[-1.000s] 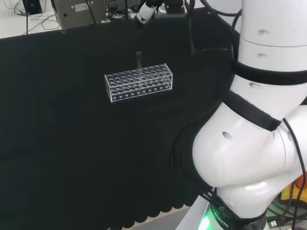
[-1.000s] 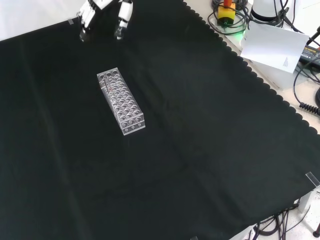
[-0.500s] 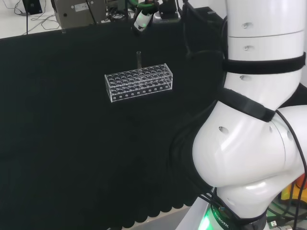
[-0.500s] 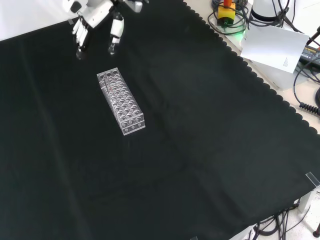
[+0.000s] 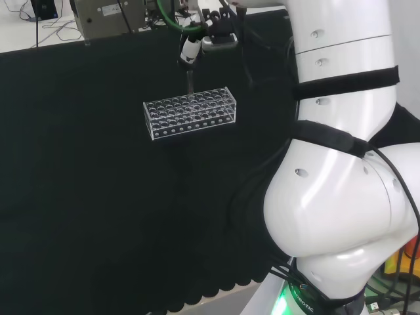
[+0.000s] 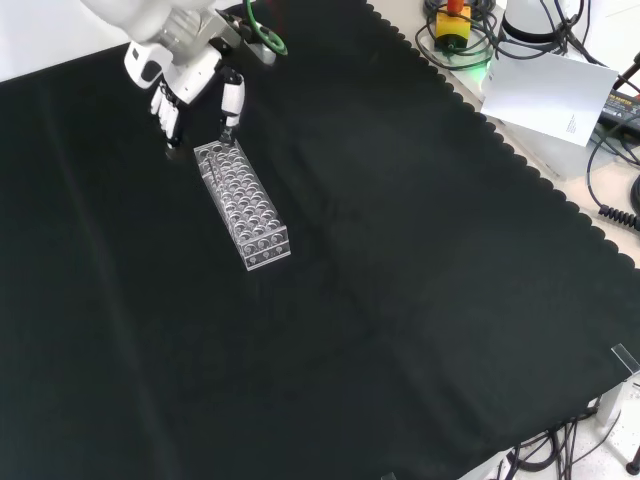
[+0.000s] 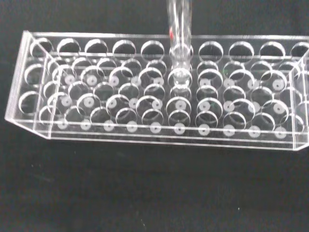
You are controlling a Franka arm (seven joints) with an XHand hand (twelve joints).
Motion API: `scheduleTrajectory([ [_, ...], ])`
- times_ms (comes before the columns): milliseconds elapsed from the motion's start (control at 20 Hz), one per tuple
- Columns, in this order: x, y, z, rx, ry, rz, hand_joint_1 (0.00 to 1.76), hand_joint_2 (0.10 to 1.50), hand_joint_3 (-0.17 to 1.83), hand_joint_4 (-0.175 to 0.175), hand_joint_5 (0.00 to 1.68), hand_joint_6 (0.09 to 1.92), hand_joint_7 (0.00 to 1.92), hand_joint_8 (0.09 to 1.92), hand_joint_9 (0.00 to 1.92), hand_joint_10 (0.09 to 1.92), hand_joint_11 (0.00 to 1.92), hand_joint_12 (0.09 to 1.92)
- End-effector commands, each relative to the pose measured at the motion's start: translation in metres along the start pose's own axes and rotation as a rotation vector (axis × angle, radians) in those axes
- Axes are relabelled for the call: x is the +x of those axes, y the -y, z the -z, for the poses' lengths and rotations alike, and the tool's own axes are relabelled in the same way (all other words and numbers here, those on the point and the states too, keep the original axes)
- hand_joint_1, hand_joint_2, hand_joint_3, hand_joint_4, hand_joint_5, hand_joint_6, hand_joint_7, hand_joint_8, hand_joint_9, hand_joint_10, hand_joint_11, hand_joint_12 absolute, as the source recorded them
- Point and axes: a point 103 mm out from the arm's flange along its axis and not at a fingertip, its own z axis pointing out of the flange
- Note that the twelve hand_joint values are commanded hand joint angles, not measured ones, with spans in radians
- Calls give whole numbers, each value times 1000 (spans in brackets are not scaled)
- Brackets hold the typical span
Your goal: Pick up the test tube.
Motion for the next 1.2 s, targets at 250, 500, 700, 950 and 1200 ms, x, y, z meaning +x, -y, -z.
scheduleTrajectory([
  [250,-1,-7,-23,65,27,-22,912,1081,-175,-159,407,599,600,915,507,850,266,1506],
  [500,1,-7,-33,79,18,-17,920,1078,-175,-159,400,626,605,918,513,851,267,1506],
  [700,2,-8,-39,88,10,-17,928,1074,-175,-154,386,629,598,919,514,851,267,1505],
  [950,2,-9,-41,85,-13,-5,937,1070,-175,-152,376,632,595,923,514,851,268,1505],
  [1200,11,-12,-48,82,-31,-2,953,1068,-175,-153,375,643,614,931,528,854,284,1503],
])
